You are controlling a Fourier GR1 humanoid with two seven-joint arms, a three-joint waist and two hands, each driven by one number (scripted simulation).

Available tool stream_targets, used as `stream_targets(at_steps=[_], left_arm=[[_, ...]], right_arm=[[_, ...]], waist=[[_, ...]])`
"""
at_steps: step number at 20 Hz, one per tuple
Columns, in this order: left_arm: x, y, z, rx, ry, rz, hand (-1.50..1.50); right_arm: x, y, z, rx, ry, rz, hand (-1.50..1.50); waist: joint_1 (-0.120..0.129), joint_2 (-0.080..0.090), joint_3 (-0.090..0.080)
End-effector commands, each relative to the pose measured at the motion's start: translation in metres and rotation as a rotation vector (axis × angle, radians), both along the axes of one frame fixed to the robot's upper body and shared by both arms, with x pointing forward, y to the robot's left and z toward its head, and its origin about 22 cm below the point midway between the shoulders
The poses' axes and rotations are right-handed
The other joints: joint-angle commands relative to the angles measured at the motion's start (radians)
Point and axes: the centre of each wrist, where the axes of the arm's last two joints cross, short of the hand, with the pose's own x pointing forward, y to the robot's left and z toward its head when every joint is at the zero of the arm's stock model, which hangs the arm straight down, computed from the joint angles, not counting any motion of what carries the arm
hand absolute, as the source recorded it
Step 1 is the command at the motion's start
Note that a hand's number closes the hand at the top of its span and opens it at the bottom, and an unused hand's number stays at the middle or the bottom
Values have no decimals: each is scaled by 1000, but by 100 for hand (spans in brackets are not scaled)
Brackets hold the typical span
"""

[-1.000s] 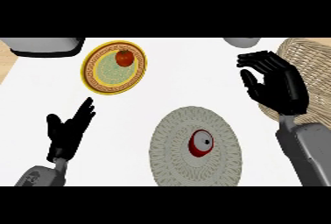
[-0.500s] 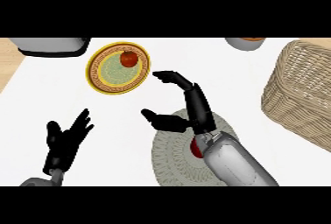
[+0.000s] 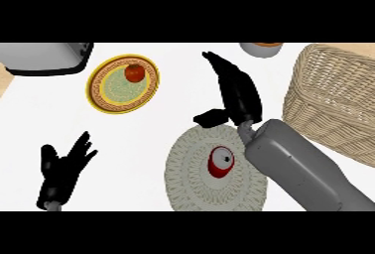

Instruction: Pick the can from the placemat and place it in the basket

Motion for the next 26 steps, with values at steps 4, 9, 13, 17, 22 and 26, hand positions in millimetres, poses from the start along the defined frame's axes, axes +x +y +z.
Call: stream_targets(at_steps=[4,9,13,17,22,26], left_arm=[[-26,3,-15,9,128,41,0],[-37,8,-20,5,127,46,0],[-28,16,-13,6,120,59,0],[-38,15,-17,8,120,48,0],[-16,12,-6,5,118,35,0],[-24,3,-1,2,103,35,0]], right_arm=[[-12,6,87,-319,114,-68,-150],[-28,-1,126,-441,341,-2,-150],[-41,-5,152,-503,432,23,-150],[-53,-28,173,-528,450,12,-150],[-75,-16,175,-482,470,22,-150],[-88,-32,167,-440,496,8,-150]], waist=[[-17,1,-3],[-18,10,-1],[-18,17,-1],[-17,18,-1],[-2,29,0],[9,28,2]])
